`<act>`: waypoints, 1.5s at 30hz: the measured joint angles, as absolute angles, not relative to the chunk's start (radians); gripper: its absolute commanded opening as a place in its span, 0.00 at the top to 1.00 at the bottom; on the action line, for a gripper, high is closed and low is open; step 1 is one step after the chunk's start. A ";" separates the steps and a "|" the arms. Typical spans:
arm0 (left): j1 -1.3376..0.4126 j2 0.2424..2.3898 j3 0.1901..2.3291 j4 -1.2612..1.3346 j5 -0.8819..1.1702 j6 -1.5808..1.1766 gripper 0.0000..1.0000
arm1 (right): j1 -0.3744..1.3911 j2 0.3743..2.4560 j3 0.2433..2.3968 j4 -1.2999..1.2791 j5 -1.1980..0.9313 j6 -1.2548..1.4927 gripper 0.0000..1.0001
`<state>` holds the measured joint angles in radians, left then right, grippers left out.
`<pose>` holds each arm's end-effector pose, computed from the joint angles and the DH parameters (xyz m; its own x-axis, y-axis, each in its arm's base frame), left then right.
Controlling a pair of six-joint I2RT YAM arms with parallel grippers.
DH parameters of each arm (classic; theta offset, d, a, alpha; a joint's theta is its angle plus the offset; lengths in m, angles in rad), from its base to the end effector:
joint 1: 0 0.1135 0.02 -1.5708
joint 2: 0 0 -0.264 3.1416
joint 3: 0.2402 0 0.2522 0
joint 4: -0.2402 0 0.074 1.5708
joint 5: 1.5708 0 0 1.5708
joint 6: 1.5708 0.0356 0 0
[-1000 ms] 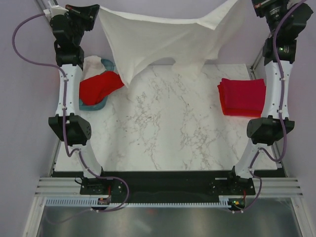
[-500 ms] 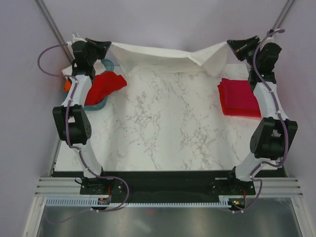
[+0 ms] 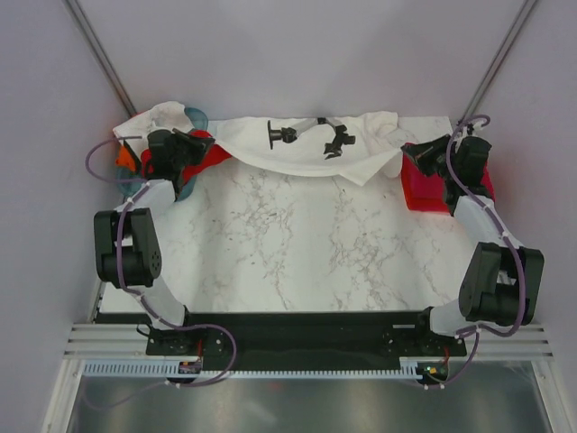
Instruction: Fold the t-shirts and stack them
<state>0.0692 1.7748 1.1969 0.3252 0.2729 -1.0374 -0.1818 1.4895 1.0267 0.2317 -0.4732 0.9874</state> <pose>0.4160 0.0192 0.2614 -0.2937 -0.8516 -0.4343 -0.1162 0.4828 -0.8680 0.3446 -0.0469 0.2967 -0.3539 0.8204 -0.4491 0.0363 0.4919 0.8699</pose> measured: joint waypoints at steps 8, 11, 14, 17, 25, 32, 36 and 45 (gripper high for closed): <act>0.029 1.580 0.890 0.379 0.271 -1.008 0.98 | -0.183 1.280 0.834 0.057 -0.366 0.888 1.00; -0.001 1.530 0.840 0.388 0.263 -0.984 0.98 | -0.186 1.169 0.805 0.022 -0.330 0.850 1.00; -0.025 1.496 0.803 0.397 0.263 -0.968 0.98 | -0.187 1.108 0.796 0.006 -0.323 0.820 1.00; -0.033 1.466 0.745 0.396 0.262 -0.962 0.98 | -0.187 1.100 0.783 -0.022 -0.324 0.792 1.00; -0.027 1.279 0.601 0.229 0.153 -0.944 0.98 | -0.187 1.049 0.664 -0.126 -0.323 0.741 1.00; 0.074 1.140 0.479 0.147 0.123 -0.955 0.98 | -0.155 0.974 0.587 -0.176 -0.310 0.715 1.00; 0.101 1.140 0.416 0.113 0.130 -0.976 0.98 | -0.137 0.940 0.551 -0.213 -0.300 0.699 1.00; 0.134 1.102 0.348 0.084 0.142 -0.984 0.98 | -0.120 0.736 0.538 -0.363 -0.260 0.659 1.00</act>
<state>0.1345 1.1023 0.3477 0.0841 0.1421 -0.9836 -0.1204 0.7361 0.5381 -0.3630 -0.2596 0.6586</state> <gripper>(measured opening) 0.027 0.007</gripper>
